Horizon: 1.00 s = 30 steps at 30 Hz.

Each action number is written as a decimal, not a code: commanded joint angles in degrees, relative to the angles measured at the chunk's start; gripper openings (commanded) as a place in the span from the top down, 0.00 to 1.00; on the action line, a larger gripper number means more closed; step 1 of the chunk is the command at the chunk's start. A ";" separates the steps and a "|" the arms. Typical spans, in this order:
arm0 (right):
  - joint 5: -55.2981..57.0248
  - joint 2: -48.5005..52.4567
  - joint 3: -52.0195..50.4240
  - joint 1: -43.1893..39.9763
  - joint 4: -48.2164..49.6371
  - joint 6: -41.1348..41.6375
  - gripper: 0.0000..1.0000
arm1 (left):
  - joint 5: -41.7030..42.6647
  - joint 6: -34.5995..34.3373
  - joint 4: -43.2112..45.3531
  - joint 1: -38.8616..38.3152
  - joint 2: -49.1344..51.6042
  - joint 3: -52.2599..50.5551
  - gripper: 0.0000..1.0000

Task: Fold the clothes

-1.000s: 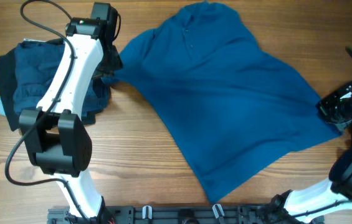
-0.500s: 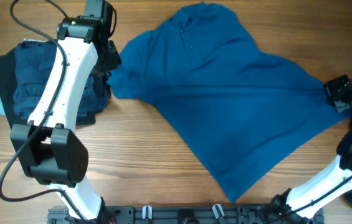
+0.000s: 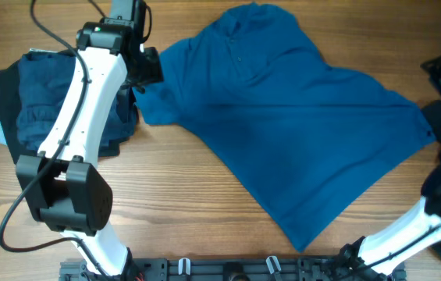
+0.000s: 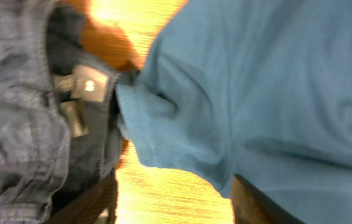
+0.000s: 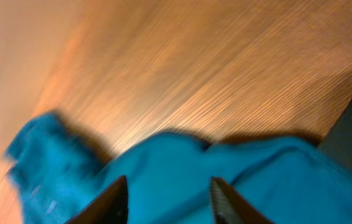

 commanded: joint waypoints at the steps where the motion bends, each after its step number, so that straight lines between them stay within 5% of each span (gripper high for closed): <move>1: -4.87 -12.04 1.81 0.79 -5.18 -3.67 0.47 | 2.12 4.26 -0.24 -0.15 1.31 -1.16 0.41; 5: -4.66 -20.68 1.81 2.01 -11.30 -6.84 0.38 | 2.10 4.33 -0.20 -0.13 3.80 -4.50 0.25; 15: -1.51 -27.19 1.05 13.99 -28.70 -16.11 0.35 | 1.42 -0.02 4.37 0.13 13.33 -10.43 0.21; 17: 4.07 -27.17 -0.55 19.19 -29.49 -15.96 0.35 | 1.42 -0.02 5.51 0.13 15.37 -10.62 0.26; 21: 9.18 -26.91 -6.10 29.05 -29.42 -15.52 0.35 | 1.46 -0.44 8.31 0.13 17.46 -10.67 0.52; 24: 9.99 -26.38 -12.66 34.75 -28.00 -15.30 0.34 | 1.44 -0.44 8.41 0.13 17.59 -10.64 0.92; 30: 9.73 -24.63 -32.28 46.95 -17.22 -12.02 0.37 | 2.34 -0.44 5.99 1.16 13.99 -9.46 0.96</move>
